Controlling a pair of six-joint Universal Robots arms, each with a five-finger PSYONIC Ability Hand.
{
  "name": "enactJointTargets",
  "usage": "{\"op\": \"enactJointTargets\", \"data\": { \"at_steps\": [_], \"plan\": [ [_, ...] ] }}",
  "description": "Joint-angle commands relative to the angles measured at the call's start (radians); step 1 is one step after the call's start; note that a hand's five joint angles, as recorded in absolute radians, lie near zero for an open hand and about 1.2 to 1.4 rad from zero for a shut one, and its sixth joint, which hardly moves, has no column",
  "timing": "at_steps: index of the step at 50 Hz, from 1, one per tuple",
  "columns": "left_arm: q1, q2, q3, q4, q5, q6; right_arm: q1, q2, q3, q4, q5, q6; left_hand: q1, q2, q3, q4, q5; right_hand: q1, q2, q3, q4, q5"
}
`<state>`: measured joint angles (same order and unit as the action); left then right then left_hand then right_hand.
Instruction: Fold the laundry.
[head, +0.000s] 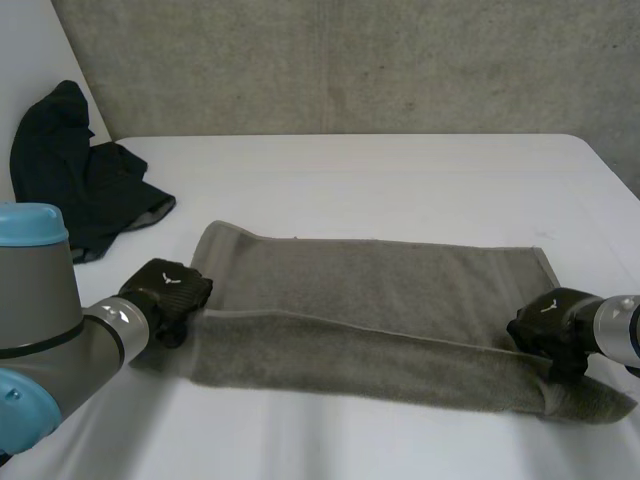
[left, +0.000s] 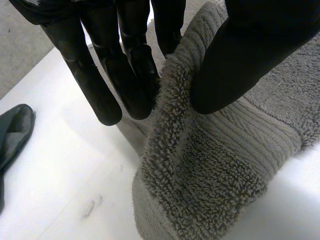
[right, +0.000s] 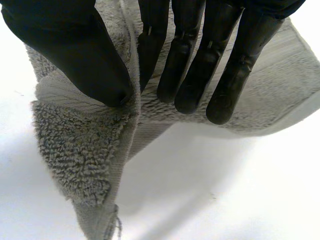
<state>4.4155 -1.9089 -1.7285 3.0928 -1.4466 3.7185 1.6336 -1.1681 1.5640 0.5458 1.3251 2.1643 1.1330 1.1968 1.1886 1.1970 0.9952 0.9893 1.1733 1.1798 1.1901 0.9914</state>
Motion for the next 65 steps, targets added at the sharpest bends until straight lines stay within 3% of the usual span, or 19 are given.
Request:
{"op": "enactJointTargets", "data": {
  "at_steps": [1, 11, 20, 26, 31, 37, 42, 49, 52, 58, 62, 65],
  "plan": [
    [0.01, -0.007, 0.061, 0.061, 0.003, -0.002, 0.008, 0.004, -0.099, -0.087, 0.0, 0.023, 0.263, 0.199, 0.208, 0.199, 0.227, 0.407, 0.223, 0.216, 0.206, 0.23],
    [-0.005, -0.065, 0.312, 0.171, -0.008, -0.043, 0.066, 0.004, -0.349, -0.259, -0.003, 0.261, 0.263, 0.199, 0.208, 0.199, 0.227, 0.407, 0.223, 0.216, 0.206, 0.23],
    [0.001, -0.056, 0.553, 0.259, -0.028, -0.175, 0.101, -0.002, -0.55, -0.326, -0.003, 0.319, 0.263, 0.199, 0.208, 0.199, 0.227, 0.407, 0.223, 0.216, 0.206, 0.23],
    [-0.013, -0.024, 0.647, 0.434, -0.127, -0.221, 0.117, -0.034, -0.653, -0.594, 0.037, 0.425, 0.263, 0.199, 0.208, 0.199, 0.227, 0.407, 0.223, 0.216, 0.206, 0.23],
    [-0.01, 0.094, 0.526, 0.565, -0.156, -0.327, 0.111, -0.13, -0.566, -0.713, 0.031, 0.515, 0.263, 0.199, 0.208, 0.199, 0.227, 0.407, 0.223, 0.216, 0.206, 0.23],
    [-0.011, 0.137, 0.313, 0.567, -0.127, -0.367, 0.106, -0.189, -0.343, -0.705, -0.004, 0.511, 0.263, 0.199, 0.208, 0.199, 0.227, 0.407, 0.223, 0.216, 0.206, 0.23],
    [-0.005, 0.154, 0.036, 0.494, -0.081, -0.355, 0.103, -0.222, -0.113, -0.532, -0.112, 0.369, 0.263, 0.199, 0.208, 0.199, 0.227, 0.407, 0.223, 0.216, 0.206, 0.23],
    [0.024, 0.189, -0.158, 0.42, -0.067, -0.344, 0.043, -0.197, 0.075, -0.184, -0.13, 0.05, 0.263, 0.199, 0.208, 0.199, 0.227, 0.407, 0.223, 0.216, 0.206, 0.23],
    [0.031, 0.206, -0.209, 0.392, -0.067, -0.342, 0.037, -0.171, 0.134, -0.181, -0.129, -0.001, 0.263, 0.199, 0.208, 0.199, 0.227, 0.407, 0.223, 0.216, 0.206, 0.23],
    [0.024, 0.252, -0.215, 0.357, -0.066, -0.344, 0.02, -0.131, 0.163, -0.274, -0.129, 0.064, 0.263, 0.199, 0.208, 0.199, 0.227, 0.407, 0.223, 0.216, 0.206, 0.23],
    [0.022, 0.287, -0.192, 0.357, -0.064, -0.347, 0.0, -0.133, 0.165, -0.363, -0.129, 0.205, 0.263, 0.199, 0.208, 0.199, 0.227, 0.407, 0.223, 0.216, 0.206, 0.23],
    [0.021, 0.303, -0.168, 0.354, -0.066, -0.347, -0.012, -0.133, 0.179, -0.42, -0.129, 0.311, 0.263, 0.199, 0.208, 0.199, 0.227, 0.141, -0.043, -0.049, -0.059, -0.035]
  ]
}}
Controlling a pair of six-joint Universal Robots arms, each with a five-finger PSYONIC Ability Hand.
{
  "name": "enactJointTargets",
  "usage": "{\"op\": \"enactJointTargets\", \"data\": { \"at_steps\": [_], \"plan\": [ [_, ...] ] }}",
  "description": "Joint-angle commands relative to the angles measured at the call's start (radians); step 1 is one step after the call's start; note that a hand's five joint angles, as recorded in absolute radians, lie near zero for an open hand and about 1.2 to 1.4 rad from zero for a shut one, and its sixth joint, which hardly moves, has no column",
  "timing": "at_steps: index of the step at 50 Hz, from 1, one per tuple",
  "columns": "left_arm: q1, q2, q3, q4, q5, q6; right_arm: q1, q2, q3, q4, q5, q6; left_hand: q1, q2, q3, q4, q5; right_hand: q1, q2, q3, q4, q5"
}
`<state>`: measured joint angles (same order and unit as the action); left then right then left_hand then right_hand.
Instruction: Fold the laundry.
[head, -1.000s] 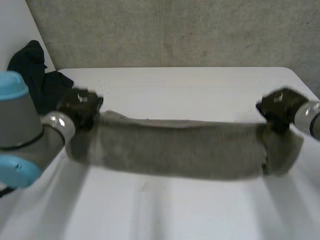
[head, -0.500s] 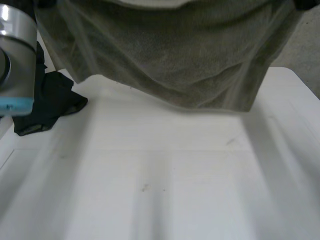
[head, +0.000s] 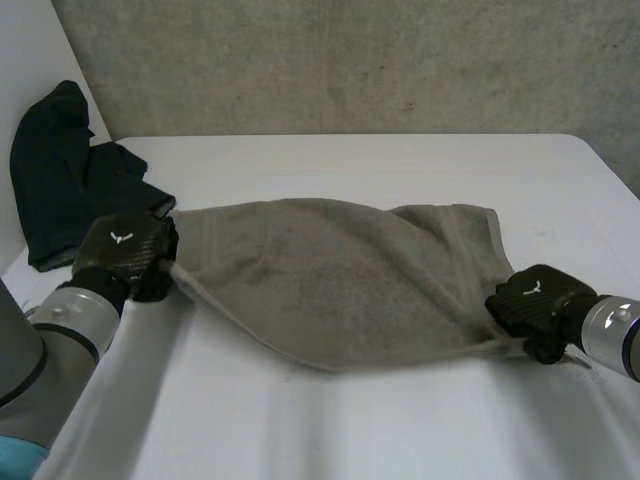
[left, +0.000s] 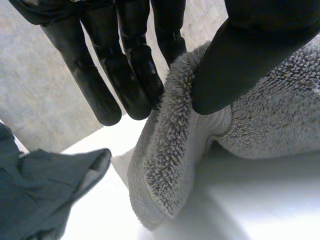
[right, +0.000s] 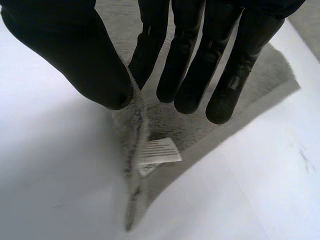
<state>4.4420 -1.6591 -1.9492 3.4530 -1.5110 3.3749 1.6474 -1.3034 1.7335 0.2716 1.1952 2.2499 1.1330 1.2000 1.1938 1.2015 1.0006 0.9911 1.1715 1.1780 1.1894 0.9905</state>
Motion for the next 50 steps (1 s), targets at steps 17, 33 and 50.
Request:
{"op": "enactJointTargets", "data": {
  "at_steps": [17, 33, 50],
  "plan": [
    [-0.013, -0.05, 0.153, -0.005, -0.005, 0.001, -0.075, -0.013, 0.095, -0.126, -0.009, 0.289, 0.263, 0.196, 0.202, 0.195, 0.221, -0.351, -0.531, -0.538, -0.549, -0.525],
    [-0.016, -0.159, 0.297, -0.049, -0.006, 0.001, -0.092, -0.097, 0.21, -0.112, -0.068, 0.339, 0.263, 0.196, 0.202, 0.195, 0.221, -0.642, -0.822, -0.829, -0.84, -0.816],
    [-0.038, -0.281, 0.541, -0.201, -0.012, -0.009, 0.227, -0.001, 0.144, -0.313, -0.037, 0.804, 0.263, 0.196, 0.202, 0.195, 0.221, -0.817, -0.997, -1.003, -1.015, -0.99]
  ]
}}
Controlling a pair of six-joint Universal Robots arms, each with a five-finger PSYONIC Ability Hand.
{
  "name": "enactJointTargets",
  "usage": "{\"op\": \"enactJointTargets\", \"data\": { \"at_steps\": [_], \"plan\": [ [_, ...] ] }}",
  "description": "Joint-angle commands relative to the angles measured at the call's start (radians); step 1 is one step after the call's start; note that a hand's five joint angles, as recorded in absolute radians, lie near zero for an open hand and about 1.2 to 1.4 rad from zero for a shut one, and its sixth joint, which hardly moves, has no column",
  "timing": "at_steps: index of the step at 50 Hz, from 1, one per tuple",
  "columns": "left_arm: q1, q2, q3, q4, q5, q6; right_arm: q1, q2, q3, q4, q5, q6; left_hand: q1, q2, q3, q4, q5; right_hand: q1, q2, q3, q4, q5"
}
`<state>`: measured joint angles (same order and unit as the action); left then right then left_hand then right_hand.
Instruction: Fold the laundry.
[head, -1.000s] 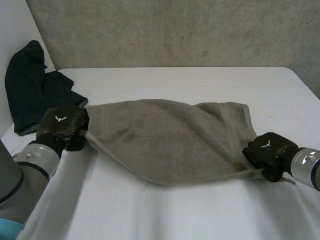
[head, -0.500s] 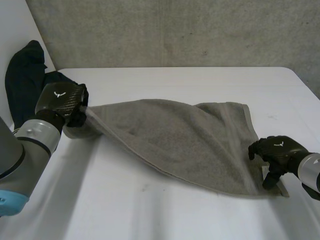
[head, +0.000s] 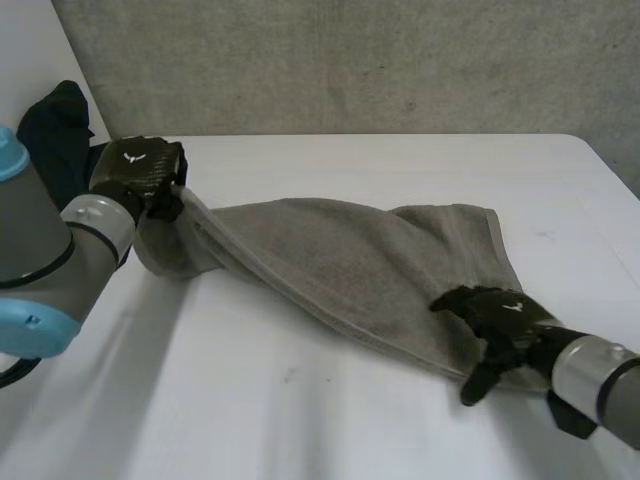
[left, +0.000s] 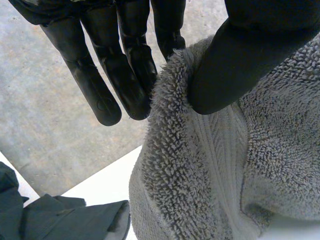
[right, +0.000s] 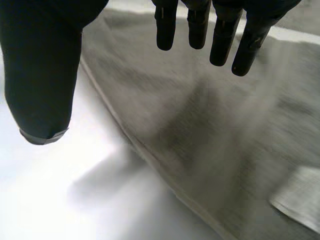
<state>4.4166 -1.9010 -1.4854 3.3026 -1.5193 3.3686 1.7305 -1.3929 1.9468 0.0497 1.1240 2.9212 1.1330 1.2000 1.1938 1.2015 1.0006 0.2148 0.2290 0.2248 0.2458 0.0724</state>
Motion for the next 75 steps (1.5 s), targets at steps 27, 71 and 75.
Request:
{"op": "enactJointTargets", "data": {
  "at_steps": [27, 71, 75],
  "plan": [
    [0.043, -0.027, 0.085, -0.054, -0.009, -0.046, -0.017, 0.138, -0.054, -0.264, 0.241, -0.062, 0.263, 0.196, 0.202, 0.195, 0.221, 0.545, 0.531, 0.535, 0.514, 0.513],
    [0.096, 0.49, -0.443, -0.492, 0.096, 0.284, -0.471, -0.247, -0.352, 0.934, -0.158, -1.062, 0.263, 0.196, 0.202, 0.195, 0.221, 1.181, 1.167, 1.171, 1.15, 1.149],
    [0.101, 0.481, -0.461, -0.486, 0.116, 0.285, -0.489, -0.232, -0.307, 0.912, -0.168, -1.064, 0.263, 0.196, 0.202, 0.195, 0.221, 1.181, 1.167, 1.171, 1.15, 1.149]
  ]
}}
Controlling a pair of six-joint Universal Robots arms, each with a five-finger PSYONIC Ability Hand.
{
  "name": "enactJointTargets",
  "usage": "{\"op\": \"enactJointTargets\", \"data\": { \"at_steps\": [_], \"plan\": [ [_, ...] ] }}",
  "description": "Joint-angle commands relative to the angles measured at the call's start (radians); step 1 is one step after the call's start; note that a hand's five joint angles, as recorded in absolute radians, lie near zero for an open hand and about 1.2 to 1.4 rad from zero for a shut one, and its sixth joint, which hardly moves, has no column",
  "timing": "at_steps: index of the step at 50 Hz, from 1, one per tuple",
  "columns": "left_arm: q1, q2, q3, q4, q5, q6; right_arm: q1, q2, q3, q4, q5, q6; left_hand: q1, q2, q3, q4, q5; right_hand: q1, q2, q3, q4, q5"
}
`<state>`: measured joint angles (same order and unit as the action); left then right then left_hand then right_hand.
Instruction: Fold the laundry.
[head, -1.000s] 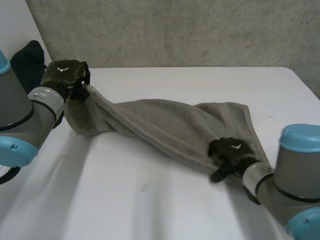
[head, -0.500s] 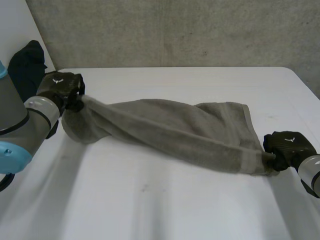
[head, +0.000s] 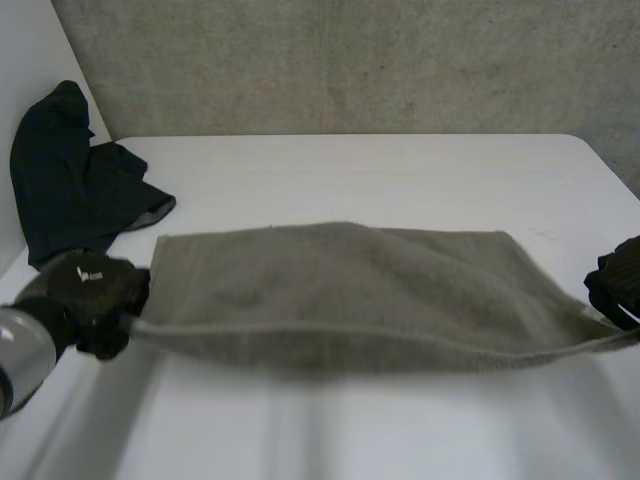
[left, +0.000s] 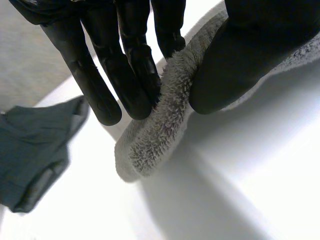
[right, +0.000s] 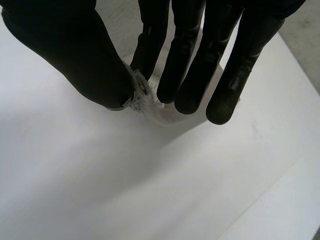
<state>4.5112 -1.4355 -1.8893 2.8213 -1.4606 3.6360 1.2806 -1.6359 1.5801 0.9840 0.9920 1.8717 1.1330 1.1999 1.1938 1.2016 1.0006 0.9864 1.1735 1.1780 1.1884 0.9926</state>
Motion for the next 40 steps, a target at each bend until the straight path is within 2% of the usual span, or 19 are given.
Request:
{"op": "enactJointTargets", "data": {
  "at_steps": [1, 5, 7, 9, 14, 17, 22, 27, 34, 40],
  "plan": [
    [0.006, 0.007, -0.054, 0.001, 0.06, 0.018, -0.04, 0.016, 0.066, -0.034, -0.036, -0.008, 0.263, 0.196, 0.202, 0.195, 0.221, 0.41, 0.223, 0.218, 0.208, 0.229],
    [-0.003, -0.107, -0.028, 0.113, 0.054, 0.016, -0.014, 0.085, 0.095, -0.178, -0.035, 0.053, 0.263, 0.196, 0.202, 0.195, 0.221, 0.41, 0.223, 0.218, 0.208, 0.229],
    [0.002, -0.176, -0.002, 0.185, 0.048, 0.018, 0.06, 0.171, 0.074, -0.293, -0.016, 0.173, 0.263, 0.196, 0.202, 0.195, 0.221, 0.41, 0.223, 0.218, 0.208, 0.229],
    [0.005, -0.235, 0.025, 0.228, 0.046, 0.009, 0.104, 0.211, 0.051, -0.344, 0.008, 0.228, 0.263, 0.196, 0.202, 0.195, 0.221, 0.41, 0.223, 0.218, 0.208, 0.229],
    [-0.009, -0.35, 0.094, 0.29, 0.04, -0.008, 0.218, 0.318, -0.015, -0.5, 0.143, 0.34, 0.263, 0.196, 0.202, 0.195, 0.221, 0.41, 0.223, 0.218, 0.208, 0.229],
    [-0.014, -0.387, 0.143, 0.323, 0.013, -0.025, 0.243, 0.37, -0.052, -0.579, 0.197, 0.368, 0.263, 0.196, 0.202, 0.195, 0.221, 0.41, 0.223, 0.218, 0.208, 0.229],
    [-0.017, -0.456, 0.202, 0.415, -0.081, -0.071, 0.308, 0.497, -0.15, -0.732, 0.281, 0.46, 0.263, 0.196, 0.202, 0.195, 0.221, 0.41, 0.223, 0.218, 0.208, 0.229],
    [-0.038, -0.534, 0.288, 0.469, -0.133, -0.083, 0.35, 0.586, -0.236, -0.812, 0.324, 0.484, 0.263, 0.196, 0.202, 0.195, 0.221, 0.41, 0.223, 0.218, 0.208, 0.229],
    [-0.049, -0.661, 0.394, 0.471, -0.141, -0.085, 0.41, 0.704, -0.369, -0.903, 0.411, 0.501, 0.263, 0.196, 0.202, 0.195, 0.221, 0.41, 0.223, 0.218, 0.208, 0.229],
    [-0.067, -0.758, 0.479, 0.474, -0.152, -0.082, 0.439, 0.792, -0.454, -0.946, 0.447, 0.5, 0.263, 0.196, 0.202, 0.195, 0.221, 0.41, 0.223, 0.218, 0.208, 0.229]
  ]
}}
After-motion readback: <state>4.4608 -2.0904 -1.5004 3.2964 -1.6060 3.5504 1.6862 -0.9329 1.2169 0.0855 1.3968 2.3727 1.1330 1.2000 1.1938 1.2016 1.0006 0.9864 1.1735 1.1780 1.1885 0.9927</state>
